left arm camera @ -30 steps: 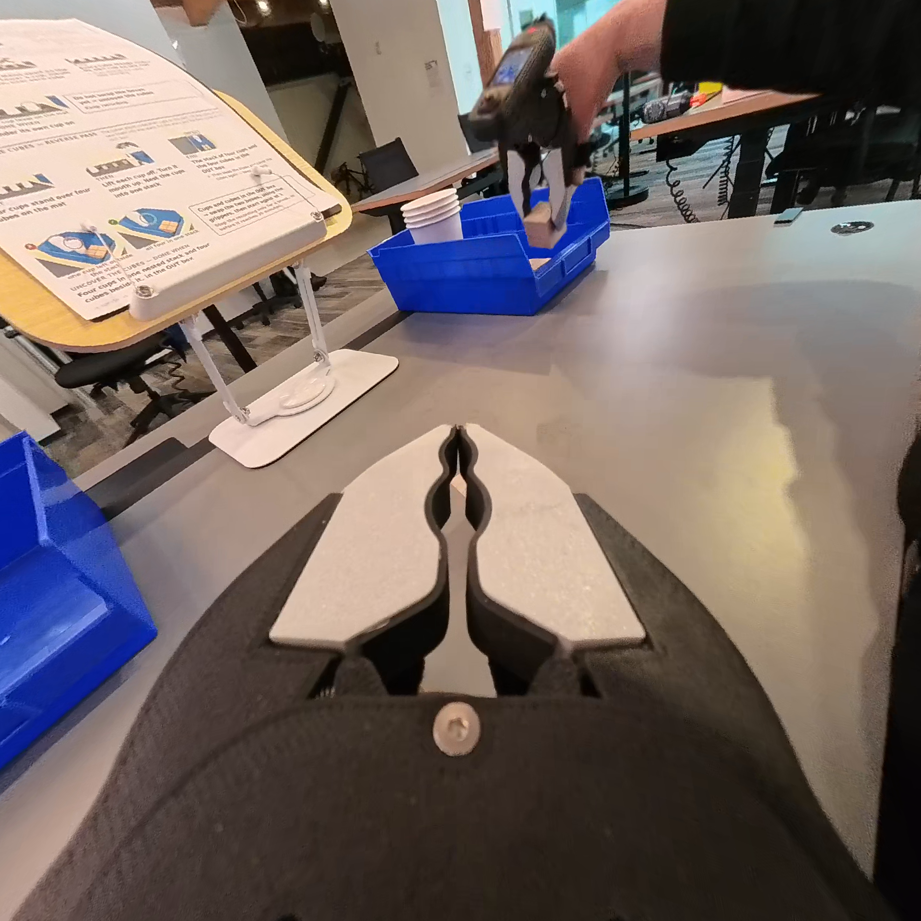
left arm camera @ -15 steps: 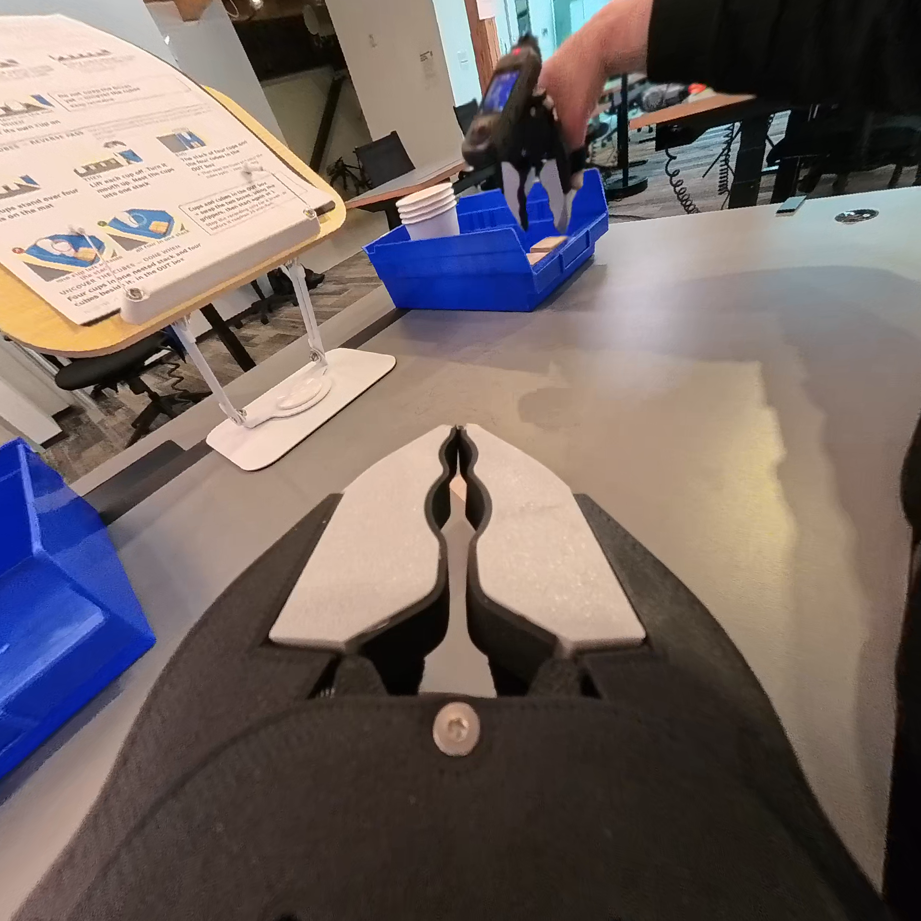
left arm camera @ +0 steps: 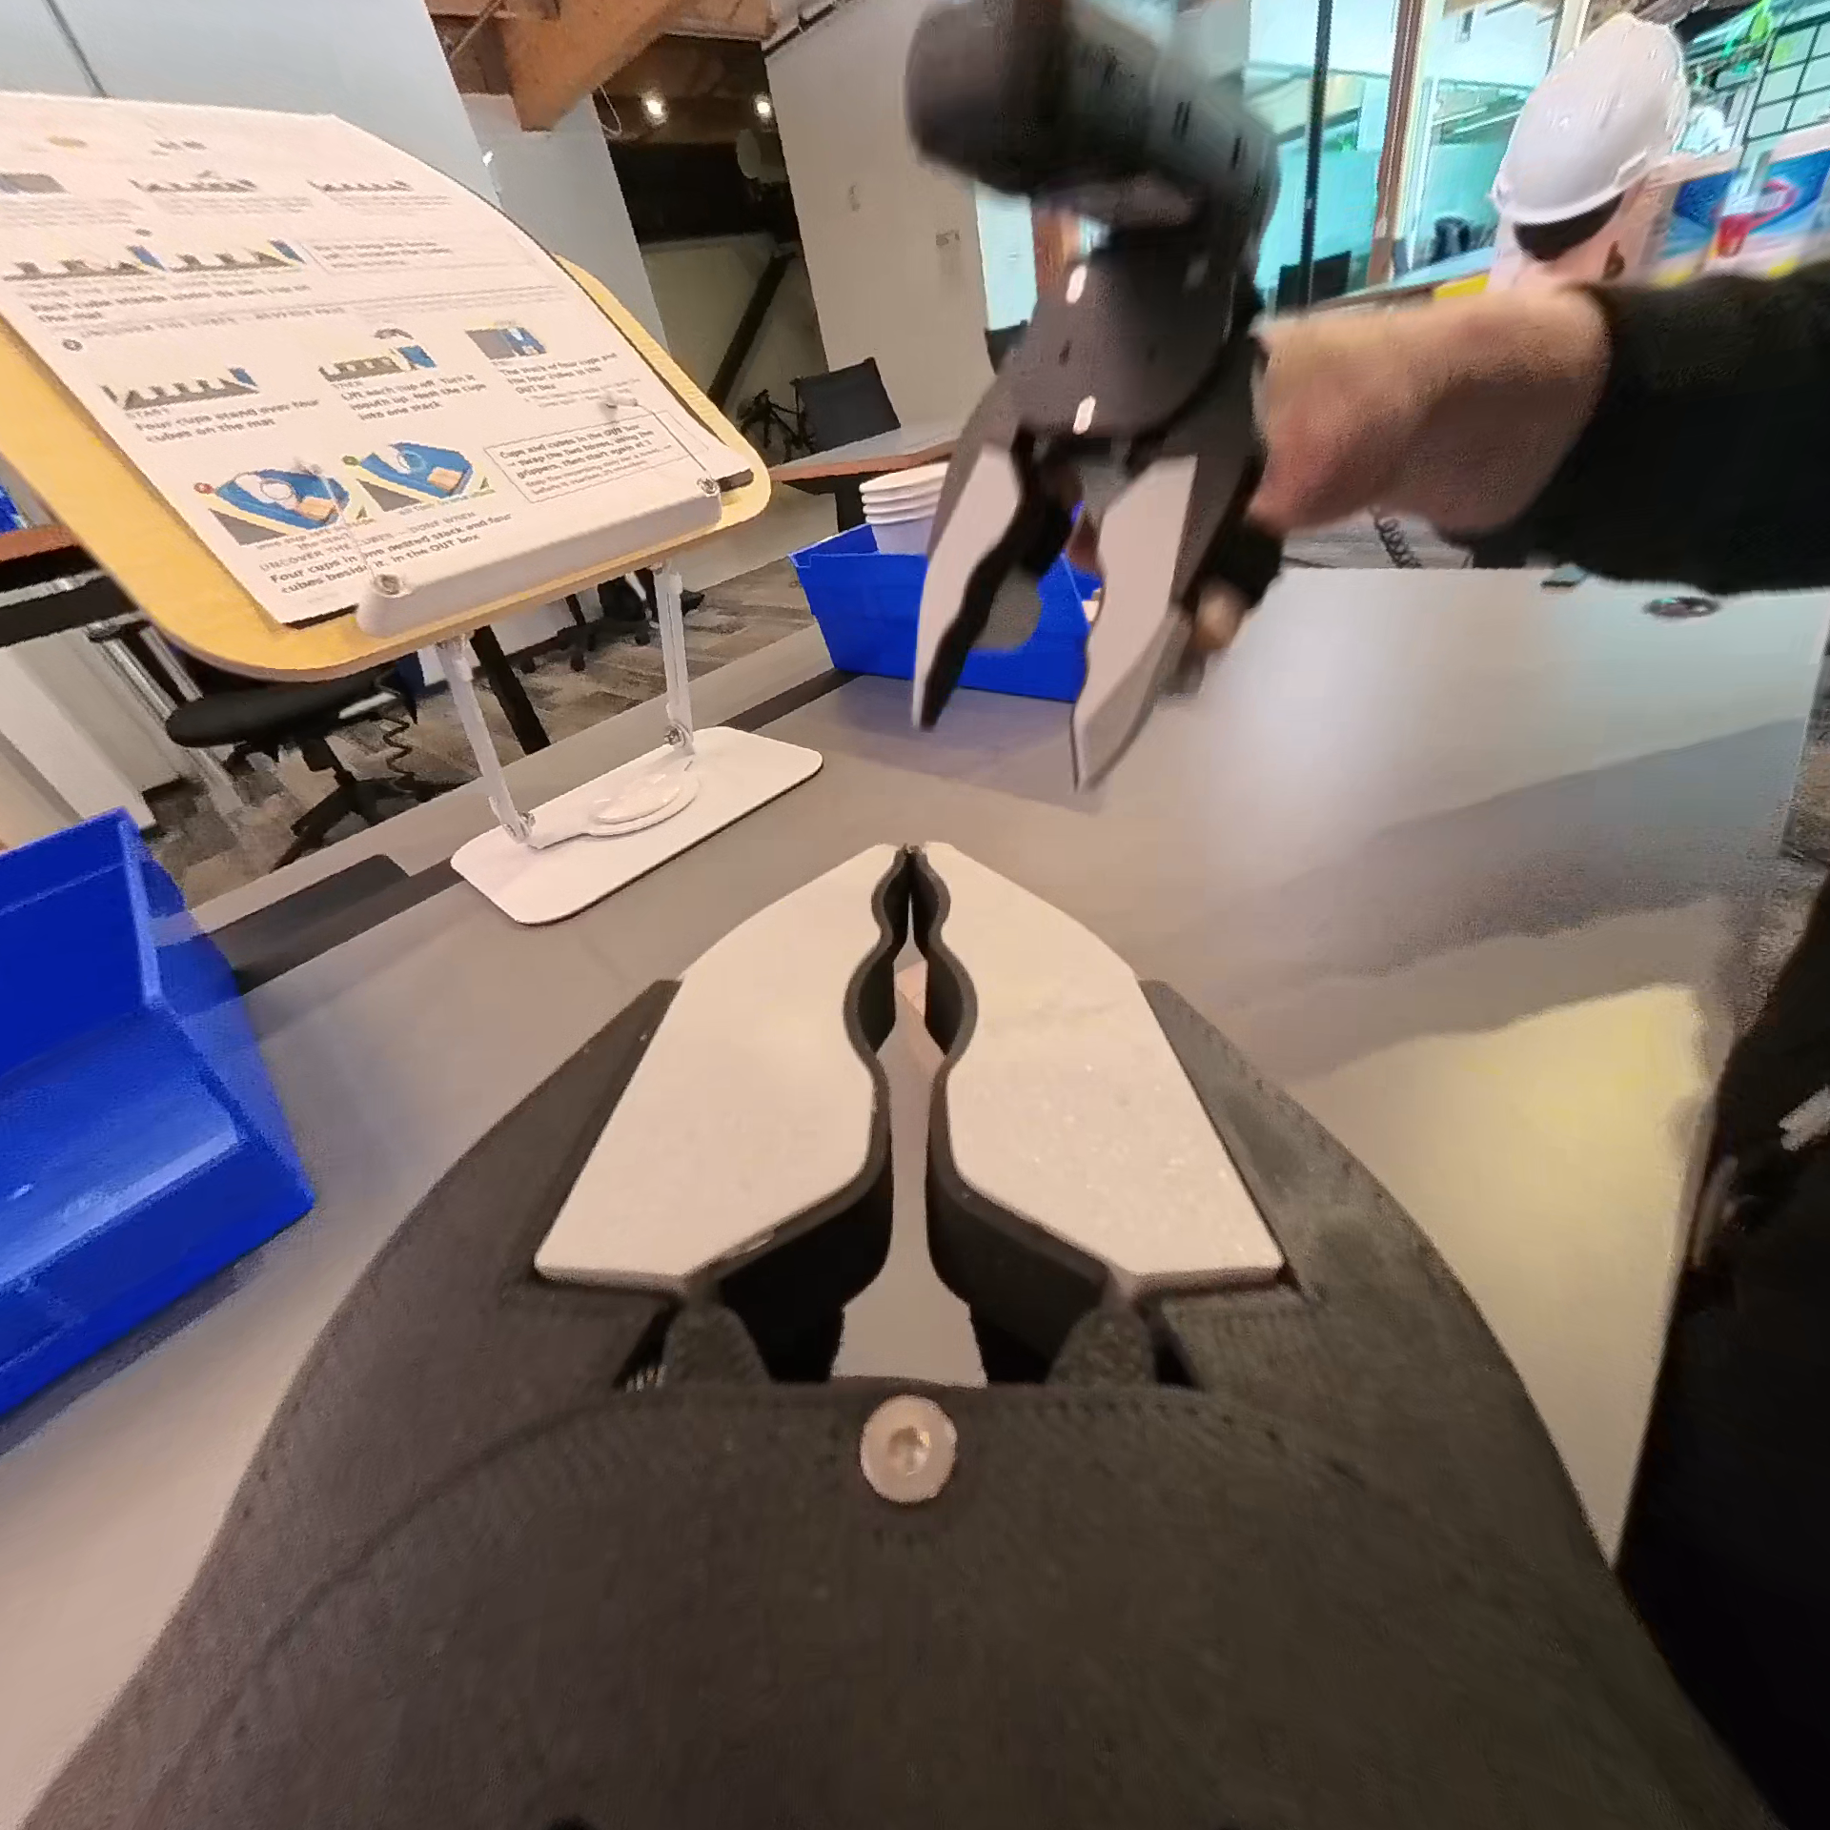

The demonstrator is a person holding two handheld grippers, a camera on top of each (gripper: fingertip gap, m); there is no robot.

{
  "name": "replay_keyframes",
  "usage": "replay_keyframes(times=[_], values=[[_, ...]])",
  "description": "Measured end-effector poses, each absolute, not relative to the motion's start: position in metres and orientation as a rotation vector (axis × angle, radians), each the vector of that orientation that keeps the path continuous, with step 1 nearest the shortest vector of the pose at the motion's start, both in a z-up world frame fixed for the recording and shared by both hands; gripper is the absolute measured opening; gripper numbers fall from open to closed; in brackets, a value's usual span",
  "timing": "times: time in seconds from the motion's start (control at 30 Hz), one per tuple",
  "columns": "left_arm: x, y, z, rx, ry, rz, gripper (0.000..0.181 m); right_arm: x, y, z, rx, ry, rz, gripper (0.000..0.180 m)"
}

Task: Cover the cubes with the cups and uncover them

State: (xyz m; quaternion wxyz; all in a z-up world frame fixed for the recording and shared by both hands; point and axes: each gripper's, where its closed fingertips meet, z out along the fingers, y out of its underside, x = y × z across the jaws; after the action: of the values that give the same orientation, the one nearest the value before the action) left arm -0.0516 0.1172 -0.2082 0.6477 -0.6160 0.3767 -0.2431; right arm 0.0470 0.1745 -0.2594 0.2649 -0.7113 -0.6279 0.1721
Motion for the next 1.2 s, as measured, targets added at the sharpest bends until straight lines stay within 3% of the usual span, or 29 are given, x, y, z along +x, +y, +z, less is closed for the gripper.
replay_keyframes(times=[0.07,0.17,0.23,0.3,0.33,0.47,0.63,0.77,0.97,1.2], values=[[-0.055,0.115,-0.207,-1.391,0.884,-0.517,0.000,0.025,0.168,-0.286,-1.984,-1.659,0.505,0.084],[-0.059,0.116,-0.206,-1.383,0.895,-0.499,0.000,0.003,0.171,-0.310,-2.038,-1.603,0.466,0.084],[-0.061,0.116,-0.205,-1.386,0.872,-0.535,0.000,-0.002,0.175,-0.324,-2.063,-1.622,0.394,0.075],[-0.061,0.115,-0.204,-1.380,0.872,-0.545,0.000,-0.005,0.173,-0.331,-2.039,-1.690,0.383,0.046],[-0.062,0.116,-0.206,-1.383,0.881,-0.532,0.000,-0.005,0.171,-0.328,-2.020,-1.717,0.402,0.046],[-0.064,0.117,-0.206,-1.386,0.882,-0.519,0.000,0.036,0.192,-0.270,-1.898,-1.714,0.443,0.046],[-0.059,0.120,-0.210,-1.398,0.873,-0.540,0.000,0.178,0.258,-0.183,-1.865,-1.647,0.233,0.046],[-0.046,0.122,-0.218,-1.415,0.895,-0.555,0.000,0.280,0.300,-0.163,-1.902,-1.719,0.089,0.045],[-0.030,0.123,-0.226,-1.432,0.936,-0.531,0.000,0.356,0.347,-0.230,-2.097,-1.898,-0.003,0.046],[-0.014,0.123,-0.231,-1.434,0.952,-0.535,0.000,0.365,0.372,-0.299,-2.160,-1.978,0.125,0.046]])
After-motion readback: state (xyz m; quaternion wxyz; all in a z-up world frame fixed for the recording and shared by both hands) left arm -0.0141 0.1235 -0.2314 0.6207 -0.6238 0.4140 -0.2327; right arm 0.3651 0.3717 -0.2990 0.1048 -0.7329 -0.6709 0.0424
